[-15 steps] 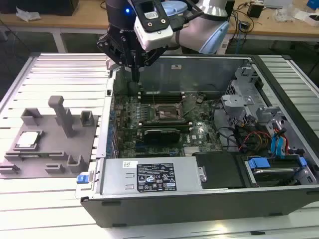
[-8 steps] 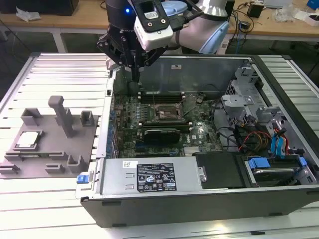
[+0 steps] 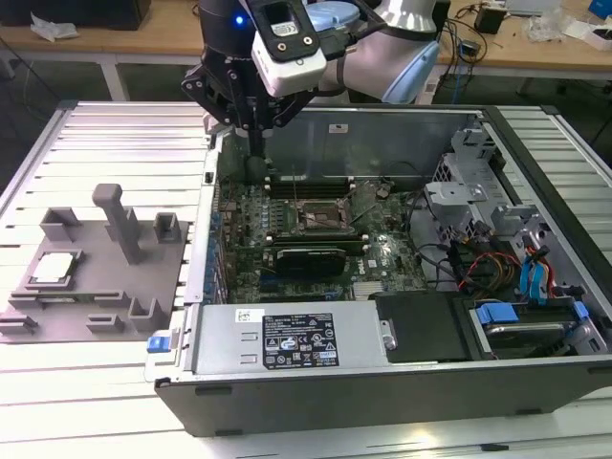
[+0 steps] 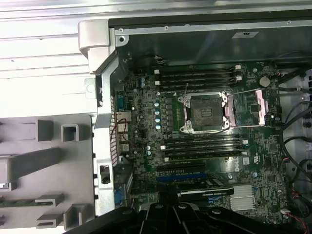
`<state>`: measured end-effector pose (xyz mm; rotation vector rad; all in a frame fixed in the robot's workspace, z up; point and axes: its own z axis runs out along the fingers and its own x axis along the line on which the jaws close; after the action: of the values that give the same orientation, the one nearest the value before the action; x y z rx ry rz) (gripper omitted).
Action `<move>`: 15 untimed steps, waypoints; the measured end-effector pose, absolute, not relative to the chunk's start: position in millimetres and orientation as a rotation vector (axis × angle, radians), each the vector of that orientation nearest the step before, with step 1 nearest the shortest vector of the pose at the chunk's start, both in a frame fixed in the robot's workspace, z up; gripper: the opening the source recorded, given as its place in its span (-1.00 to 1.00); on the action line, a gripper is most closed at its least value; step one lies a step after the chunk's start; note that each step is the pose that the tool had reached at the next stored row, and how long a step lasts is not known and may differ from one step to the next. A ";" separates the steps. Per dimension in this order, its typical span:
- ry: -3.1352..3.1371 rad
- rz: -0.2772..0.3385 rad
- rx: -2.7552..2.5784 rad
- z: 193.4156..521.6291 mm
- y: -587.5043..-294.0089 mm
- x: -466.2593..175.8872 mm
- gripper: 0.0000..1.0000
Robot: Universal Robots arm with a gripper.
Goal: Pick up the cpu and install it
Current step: 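Reach for the cpu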
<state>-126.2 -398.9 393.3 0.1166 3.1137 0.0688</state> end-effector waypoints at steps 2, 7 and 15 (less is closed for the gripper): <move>3.114 0.069 0.117 393.3 -398.8 -128.3 -0.79; 3.114 0.069 0.117 393.3 -398.9 -132.1 -0.79; 3.114 0.069 0.117 393.3 -398.8 -140.3 -0.79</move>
<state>-140.3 -398.8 393.3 0.1166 3.1136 0.0689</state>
